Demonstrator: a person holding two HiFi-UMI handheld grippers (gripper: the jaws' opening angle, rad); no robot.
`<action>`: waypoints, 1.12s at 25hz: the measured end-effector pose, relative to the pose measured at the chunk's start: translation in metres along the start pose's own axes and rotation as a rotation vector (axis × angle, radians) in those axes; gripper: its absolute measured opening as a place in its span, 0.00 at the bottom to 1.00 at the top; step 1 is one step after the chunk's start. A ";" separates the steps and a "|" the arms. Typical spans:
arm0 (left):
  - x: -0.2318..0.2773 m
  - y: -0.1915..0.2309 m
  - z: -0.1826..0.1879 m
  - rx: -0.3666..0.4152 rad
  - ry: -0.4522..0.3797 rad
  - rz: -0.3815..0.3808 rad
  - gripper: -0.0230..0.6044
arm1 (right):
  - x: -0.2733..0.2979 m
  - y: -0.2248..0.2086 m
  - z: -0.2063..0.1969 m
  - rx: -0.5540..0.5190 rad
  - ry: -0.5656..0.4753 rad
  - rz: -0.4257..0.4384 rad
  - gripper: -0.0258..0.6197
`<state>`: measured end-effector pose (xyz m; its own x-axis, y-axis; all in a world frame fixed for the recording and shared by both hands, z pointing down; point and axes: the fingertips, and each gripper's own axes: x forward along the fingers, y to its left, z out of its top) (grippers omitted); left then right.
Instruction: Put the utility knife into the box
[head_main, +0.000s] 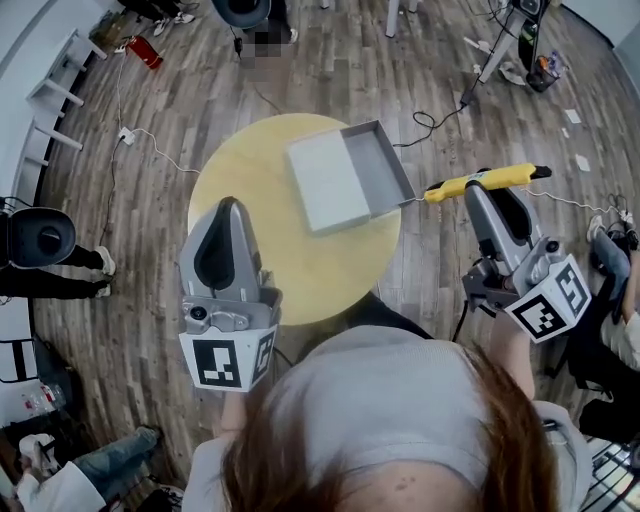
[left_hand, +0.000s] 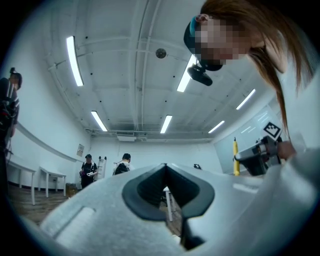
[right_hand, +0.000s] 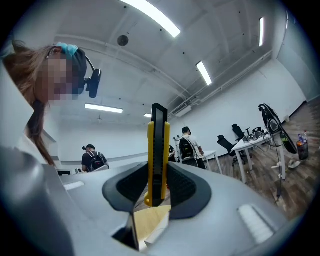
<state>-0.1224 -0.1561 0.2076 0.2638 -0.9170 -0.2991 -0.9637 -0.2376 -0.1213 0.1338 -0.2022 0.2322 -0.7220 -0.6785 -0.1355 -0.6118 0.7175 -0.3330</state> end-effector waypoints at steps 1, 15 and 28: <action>0.004 0.002 -0.004 -0.004 0.006 0.009 0.03 | 0.005 -0.006 -0.002 0.010 0.017 0.002 0.23; 0.026 0.045 -0.038 -0.044 0.069 0.006 0.03 | 0.079 -0.056 -0.088 -0.041 0.338 -0.070 0.22; 0.038 0.046 -0.065 -0.063 0.103 -0.020 0.03 | 0.105 -0.104 -0.158 0.010 0.703 -0.099 0.22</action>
<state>-0.1597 -0.2227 0.2525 0.2807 -0.9392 -0.1979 -0.9598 -0.2731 -0.0653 0.0706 -0.3235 0.4000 -0.7029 -0.4757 0.5288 -0.6846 0.6542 -0.3214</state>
